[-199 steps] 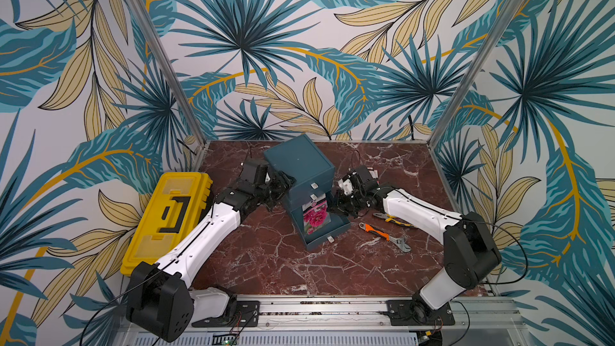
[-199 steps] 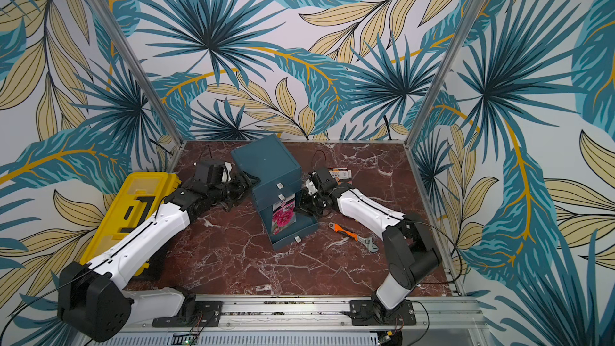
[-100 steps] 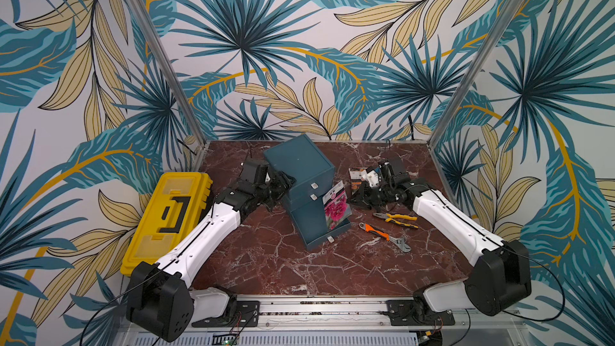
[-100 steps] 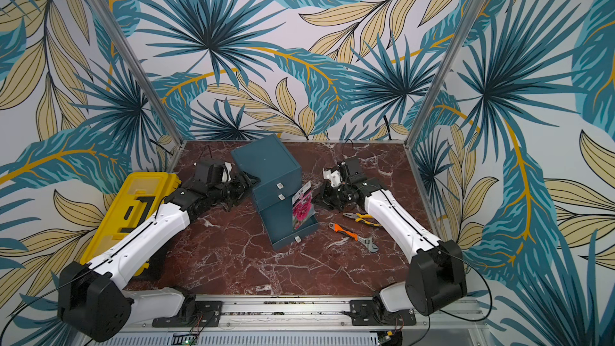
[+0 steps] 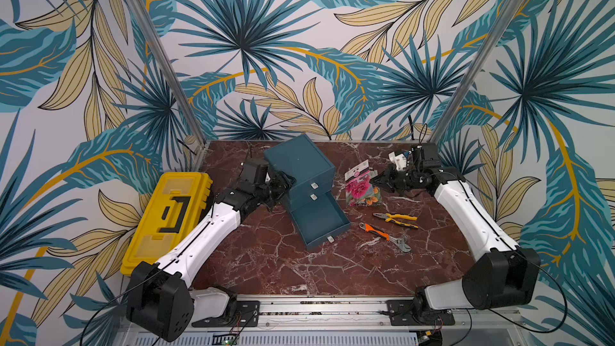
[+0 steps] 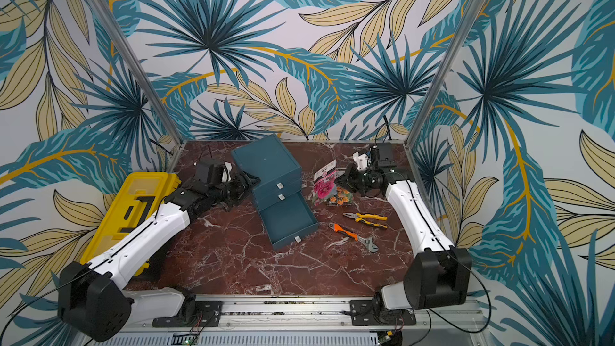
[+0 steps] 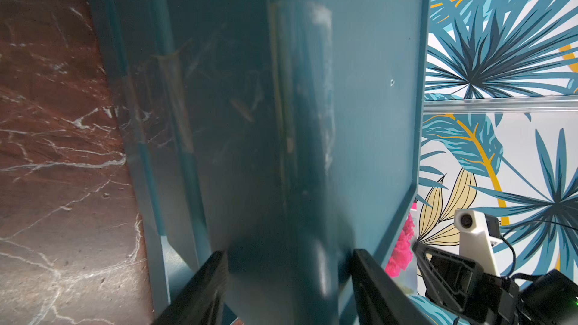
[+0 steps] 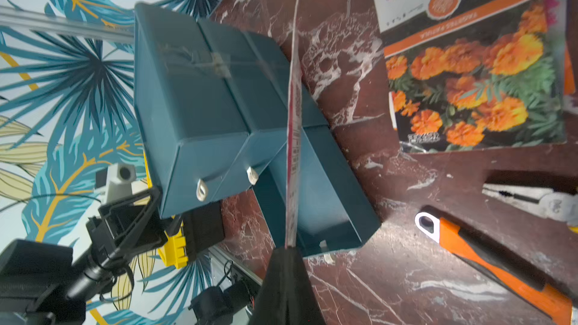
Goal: Take the seed bags out of the drawer
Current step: Place the seed packet at the center of the board.
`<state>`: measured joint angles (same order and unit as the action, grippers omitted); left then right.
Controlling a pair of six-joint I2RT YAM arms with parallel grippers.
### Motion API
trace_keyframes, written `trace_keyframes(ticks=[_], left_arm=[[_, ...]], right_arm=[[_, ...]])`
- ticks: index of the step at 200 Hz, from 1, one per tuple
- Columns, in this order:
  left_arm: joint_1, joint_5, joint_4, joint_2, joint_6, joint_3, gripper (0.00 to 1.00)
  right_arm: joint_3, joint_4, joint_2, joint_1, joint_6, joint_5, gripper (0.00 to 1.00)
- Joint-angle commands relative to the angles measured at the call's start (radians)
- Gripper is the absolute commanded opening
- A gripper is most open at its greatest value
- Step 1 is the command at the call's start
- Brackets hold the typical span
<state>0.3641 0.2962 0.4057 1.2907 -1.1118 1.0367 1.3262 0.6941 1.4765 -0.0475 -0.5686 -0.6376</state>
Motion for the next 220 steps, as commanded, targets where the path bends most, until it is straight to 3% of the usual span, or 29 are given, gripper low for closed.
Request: trace_keyframes(ticks=[1, 47, 113, 210, 220], left_arm=[[0.012, 0.003, 0.066, 0.036, 0.012, -0.012, 0.66], [0.01, 0.003, 0.073, 0.032, 0.011, -0.005, 0.66], [0.011, -0.002, 0.09, 0.03, 0.008, 0.005, 0.66], [0.011, -0.012, 0.102, 0.032, 0.008, 0.013, 0.66], [0.011, -0.012, 0.103, 0.033, 0.009, 0.013, 0.66]], right_arm=[[0.054, 0.018, 0.1, 0.034, 0.057, -0.008, 0.0], [0.174, 0.015, 0.303, 0.081, 0.08, -0.031, 0.0], [0.261, -0.005, 0.459, 0.128, 0.102, -0.046, 0.0], [0.118, 0.003, 0.511, 0.213, 0.195, -0.026, 0.0], [0.109, 0.005, 0.512, 0.22, 0.196, -0.019, 0.08]])
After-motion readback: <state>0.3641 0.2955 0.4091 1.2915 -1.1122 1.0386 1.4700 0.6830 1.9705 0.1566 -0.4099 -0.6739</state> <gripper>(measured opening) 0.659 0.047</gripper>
